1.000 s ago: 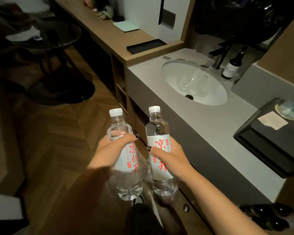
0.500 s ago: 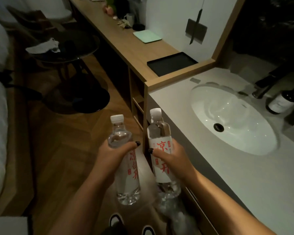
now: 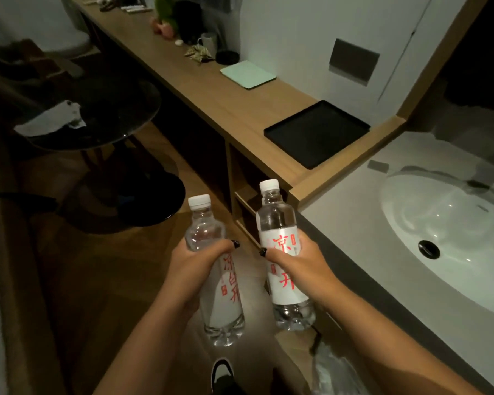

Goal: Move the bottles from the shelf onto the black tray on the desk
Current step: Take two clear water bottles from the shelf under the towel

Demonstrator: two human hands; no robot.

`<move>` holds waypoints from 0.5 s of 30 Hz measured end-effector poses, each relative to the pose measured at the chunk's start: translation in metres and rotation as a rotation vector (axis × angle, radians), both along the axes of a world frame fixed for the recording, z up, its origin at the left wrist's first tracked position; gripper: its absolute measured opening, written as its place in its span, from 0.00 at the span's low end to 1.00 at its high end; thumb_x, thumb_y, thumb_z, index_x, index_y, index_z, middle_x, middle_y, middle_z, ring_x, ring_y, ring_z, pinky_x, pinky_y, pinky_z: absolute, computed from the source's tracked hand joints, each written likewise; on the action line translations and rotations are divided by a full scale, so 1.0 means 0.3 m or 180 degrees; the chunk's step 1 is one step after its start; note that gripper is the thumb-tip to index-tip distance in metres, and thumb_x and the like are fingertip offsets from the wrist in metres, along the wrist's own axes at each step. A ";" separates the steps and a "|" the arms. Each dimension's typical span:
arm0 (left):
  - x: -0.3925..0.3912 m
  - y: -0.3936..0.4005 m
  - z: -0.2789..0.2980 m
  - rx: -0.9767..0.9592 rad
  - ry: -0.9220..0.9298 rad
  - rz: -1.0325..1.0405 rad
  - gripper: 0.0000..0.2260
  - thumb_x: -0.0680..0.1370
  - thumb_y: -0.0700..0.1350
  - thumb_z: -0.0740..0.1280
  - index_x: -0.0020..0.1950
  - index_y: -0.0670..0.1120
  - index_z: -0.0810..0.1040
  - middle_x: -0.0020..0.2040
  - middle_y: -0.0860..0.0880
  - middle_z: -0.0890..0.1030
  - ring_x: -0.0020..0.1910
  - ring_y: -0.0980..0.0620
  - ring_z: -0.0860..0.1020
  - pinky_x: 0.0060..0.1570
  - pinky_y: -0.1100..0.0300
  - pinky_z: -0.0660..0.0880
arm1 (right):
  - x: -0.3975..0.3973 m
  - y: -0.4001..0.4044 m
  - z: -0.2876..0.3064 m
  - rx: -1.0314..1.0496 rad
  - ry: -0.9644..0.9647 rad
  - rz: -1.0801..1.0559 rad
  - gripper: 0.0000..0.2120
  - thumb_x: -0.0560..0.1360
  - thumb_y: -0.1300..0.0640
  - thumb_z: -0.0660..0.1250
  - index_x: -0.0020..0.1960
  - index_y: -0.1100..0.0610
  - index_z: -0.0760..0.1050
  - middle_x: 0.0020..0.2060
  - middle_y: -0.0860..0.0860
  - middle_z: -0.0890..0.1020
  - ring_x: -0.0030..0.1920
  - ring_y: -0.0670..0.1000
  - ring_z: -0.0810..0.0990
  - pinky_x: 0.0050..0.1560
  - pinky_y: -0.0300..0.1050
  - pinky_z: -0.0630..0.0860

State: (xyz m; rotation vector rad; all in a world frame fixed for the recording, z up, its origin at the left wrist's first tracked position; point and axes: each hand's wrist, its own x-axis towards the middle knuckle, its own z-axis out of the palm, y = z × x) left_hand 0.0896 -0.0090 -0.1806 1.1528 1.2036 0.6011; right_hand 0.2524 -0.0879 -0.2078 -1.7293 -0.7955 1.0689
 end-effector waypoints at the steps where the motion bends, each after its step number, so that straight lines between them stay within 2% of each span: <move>1: 0.004 0.066 0.007 0.0035 -0.0008 -0.0036 0.11 0.72 0.42 0.71 0.51 0.50 0.74 0.48 0.46 0.80 0.46 0.47 0.79 0.36 0.59 0.72 | -0.005 0.054 0.000 -0.0004 -0.0023 -0.0061 0.14 0.70 0.57 0.72 0.53 0.52 0.70 0.43 0.52 0.81 0.41 0.50 0.82 0.38 0.40 0.79; 3: 0.016 0.183 0.008 0.0110 0.0012 -0.0025 0.10 0.72 0.42 0.72 0.50 0.50 0.75 0.47 0.48 0.80 0.45 0.50 0.79 0.35 0.60 0.71 | -0.005 0.150 -0.001 -0.0023 -0.0058 -0.0152 0.15 0.70 0.56 0.72 0.53 0.53 0.70 0.44 0.53 0.81 0.42 0.50 0.82 0.39 0.41 0.79; 6: 0.052 0.328 0.011 0.0113 0.0000 -0.0012 0.11 0.72 0.42 0.72 0.51 0.50 0.76 0.46 0.49 0.80 0.44 0.50 0.79 0.34 0.61 0.71 | 0.007 0.273 0.001 0.0001 0.0066 -0.0222 0.15 0.70 0.56 0.72 0.54 0.53 0.71 0.45 0.56 0.81 0.44 0.53 0.83 0.44 0.47 0.82; 9: 0.100 0.457 0.000 0.0002 -0.0077 0.0029 0.12 0.71 0.42 0.73 0.53 0.47 0.77 0.46 0.46 0.82 0.45 0.48 0.81 0.37 0.58 0.75 | 0.043 0.391 0.000 -0.0024 0.0008 -0.0188 0.15 0.70 0.56 0.72 0.54 0.52 0.71 0.45 0.55 0.81 0.44 0.53 0.83 0.45 0.49 0.82; 11: 0.147 0.551 -0.009 -0.0045 -0.0084 0.0015 0.13 0.70 0.41 0.73 0.53 0.48 0.78 0.46 0.46 0.83 0.46 0.47 0.81 0.41 0.55 0.78 | 0.083 0.482 0.008 -0.0022 -0.0012 -0.0172 0.15 0.70 0.55 0.72 0.54 0.50 0.71 0.46 0.53 0.81 0.44 0.51 0.83 0.45 0.48 0.82; 15: 0.237 0.735 -0.011 -0.0099 -0.0089 0.0104 0.14 0.69 0.42 0.74 0.53 0.47 0.78 0.45 0.45 0.83 0.43 0.47 0.83 0.37 0.57 0.77 | 0.172 0.670 0.029 0.0014 -0.0016 -0.0069 0.13 0.71 0.56 0.71 0.50 0.48 0.70 0.44 0.51 0.80 0.41 0.47 0.82 0.36 0.36 0.77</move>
